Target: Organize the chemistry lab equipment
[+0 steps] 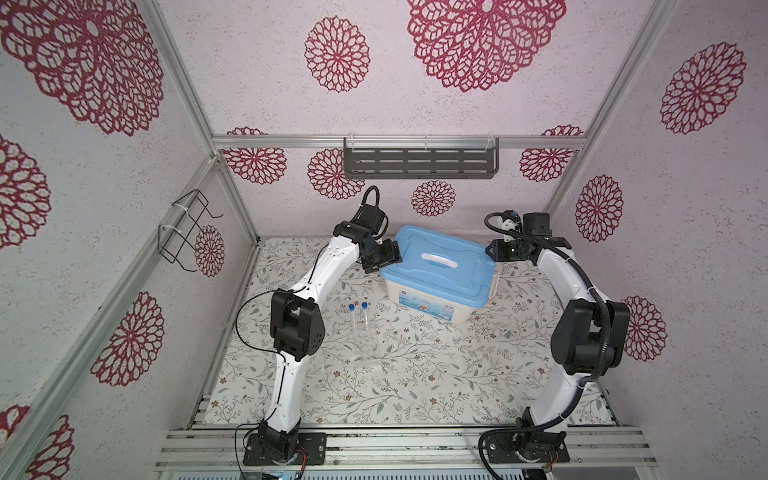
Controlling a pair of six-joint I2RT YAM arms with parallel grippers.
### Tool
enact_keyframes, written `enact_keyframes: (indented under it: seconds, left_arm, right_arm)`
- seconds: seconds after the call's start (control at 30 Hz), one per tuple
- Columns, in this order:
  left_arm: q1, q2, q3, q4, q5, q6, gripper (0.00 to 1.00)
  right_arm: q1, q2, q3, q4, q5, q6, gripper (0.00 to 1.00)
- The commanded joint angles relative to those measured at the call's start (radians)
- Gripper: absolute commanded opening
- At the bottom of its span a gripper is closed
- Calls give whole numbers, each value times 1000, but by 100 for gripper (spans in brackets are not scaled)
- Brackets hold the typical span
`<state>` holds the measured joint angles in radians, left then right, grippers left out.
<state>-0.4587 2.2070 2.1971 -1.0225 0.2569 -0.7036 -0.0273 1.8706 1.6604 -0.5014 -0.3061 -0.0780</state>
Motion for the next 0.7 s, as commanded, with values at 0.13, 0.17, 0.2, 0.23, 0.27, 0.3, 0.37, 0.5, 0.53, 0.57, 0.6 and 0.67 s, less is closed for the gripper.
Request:
enact_keyframes:
  seconds: [0.13,0.17,0.2,0.23,0.27,0.3,0.37,0.5,0.53,0.57,0.6,0.67]
  left_arm:
    - [-119,-55,-27,-46,69,-23,78]
    - [-128,-63,-41,-47,71,-29,79]
    - [-134,-73,-59,-47,78,-41,79]
    - [-141,-84,-76,-42,88,-50,79]
    - [-147,-96,-101,-30,102,-59,79]
    - [-153,-111,-130,-13,117,-71,79]
    - [-163,-141,-194,36,153,-97,79]
    - [-175,-194,-269,75,163,-113,80]
    - [-173,-207,-281,78,165,-111,81]
    - [-172,-222,-298,83,167,-111,82]
    - [-169,-233,-312,84,166,-111,83]
    - [-160,-286,-346,80,163,-113,83]
  right_arm:
    - [35,32,-4,-107,4,54,40]
    - [35,33,-1,-105,-4,54,40]
    - [35,36,2,-107,-11,53,40]
    - [36,39,5,-109,-12,56,41]
    - [36,41,8,-109,-18,56,41]
    - [39,44,8,-111,-19,55,41]
    - [49,44,10,-113,-19,48,41]
    - [71,45,7,-114,0,40,41]
    - [76,44,7,-114,2,40,41]
    - [82,41,7,-114,3,39,42]
    - [84,39,8,-115,9,39,43]
    - [86,28,14,-120,35,47,47]
